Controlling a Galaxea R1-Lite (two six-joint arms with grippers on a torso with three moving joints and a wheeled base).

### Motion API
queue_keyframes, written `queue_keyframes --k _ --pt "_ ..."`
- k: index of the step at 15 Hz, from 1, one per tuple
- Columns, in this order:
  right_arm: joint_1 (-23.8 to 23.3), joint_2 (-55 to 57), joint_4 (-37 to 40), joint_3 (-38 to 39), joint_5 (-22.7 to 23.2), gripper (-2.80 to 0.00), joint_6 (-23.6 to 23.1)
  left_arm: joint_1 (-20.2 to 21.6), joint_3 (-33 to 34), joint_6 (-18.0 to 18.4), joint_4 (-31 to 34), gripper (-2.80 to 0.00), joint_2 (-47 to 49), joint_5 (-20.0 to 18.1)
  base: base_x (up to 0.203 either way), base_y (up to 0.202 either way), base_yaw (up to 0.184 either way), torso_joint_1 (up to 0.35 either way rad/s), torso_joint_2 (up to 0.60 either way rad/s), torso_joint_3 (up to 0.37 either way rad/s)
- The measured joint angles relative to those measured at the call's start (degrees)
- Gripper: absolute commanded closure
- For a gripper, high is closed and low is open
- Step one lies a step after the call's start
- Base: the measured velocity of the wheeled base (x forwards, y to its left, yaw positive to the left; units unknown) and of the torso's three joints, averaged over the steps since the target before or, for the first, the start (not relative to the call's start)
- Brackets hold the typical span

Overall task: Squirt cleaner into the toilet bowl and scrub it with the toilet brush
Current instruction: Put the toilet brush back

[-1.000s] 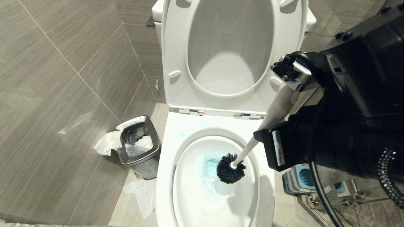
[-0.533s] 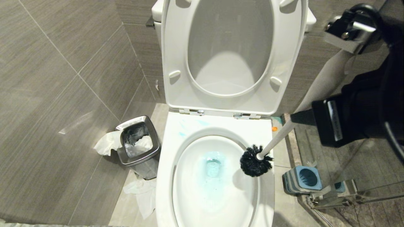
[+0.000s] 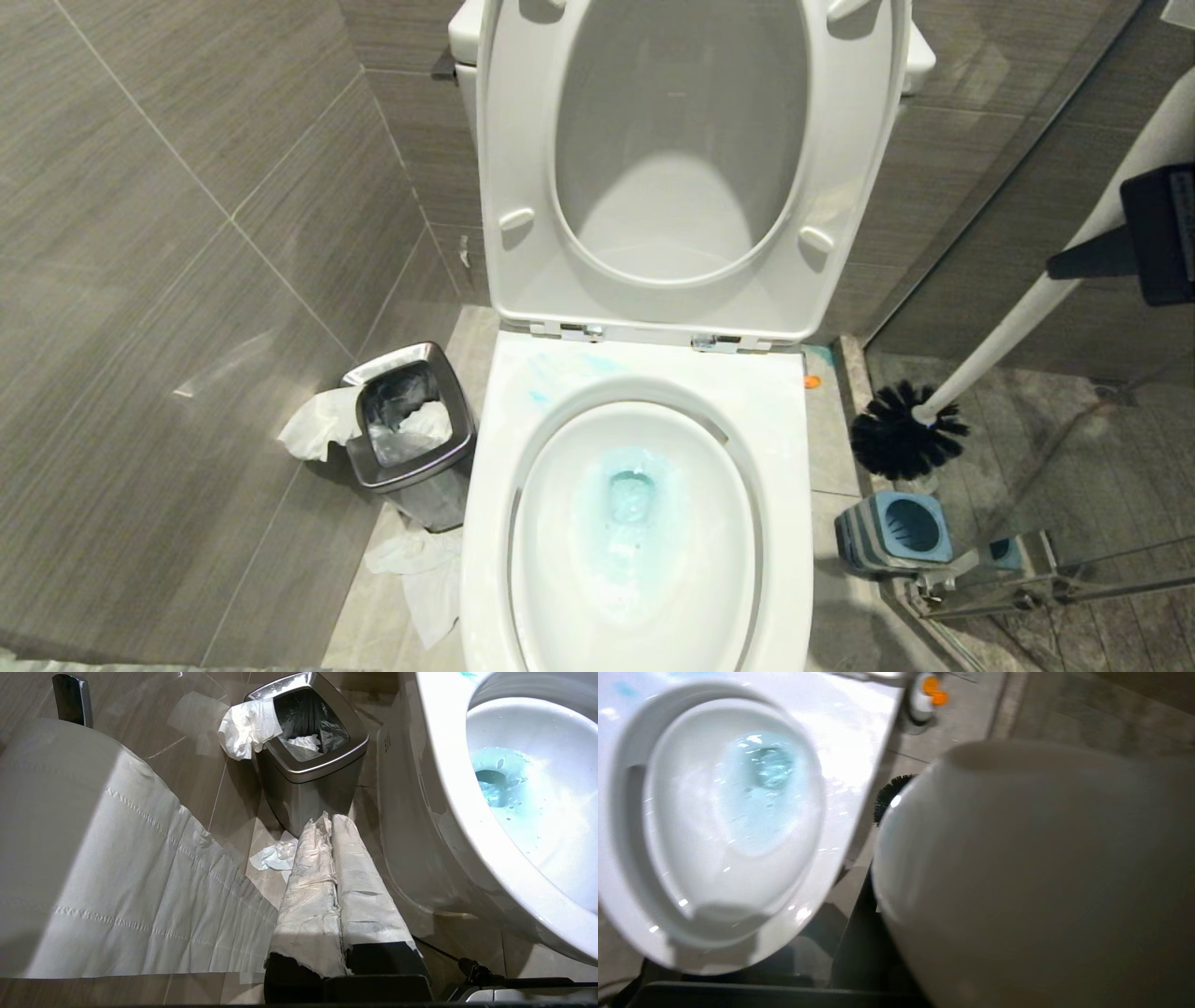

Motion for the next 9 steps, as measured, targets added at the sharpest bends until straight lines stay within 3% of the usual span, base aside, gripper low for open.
queue_keyframes --k 5,9 --pt "-11.94 -1.69 -2.22 4.53 1.04 0.00 -2.12 0.00 0.00 0.04 0.00 0.00 0.00 0.00 0.000 0.000 0.000 0.000 0.00 0.000" --pt "-18.84 -3.80 -16.48 19.73 5.84 0.00 -2.55 0.00 0.00 0.02 0.00 0.00 0.00 -0.05 0.000 0.000 0.000 0.000 0.00 0.000"
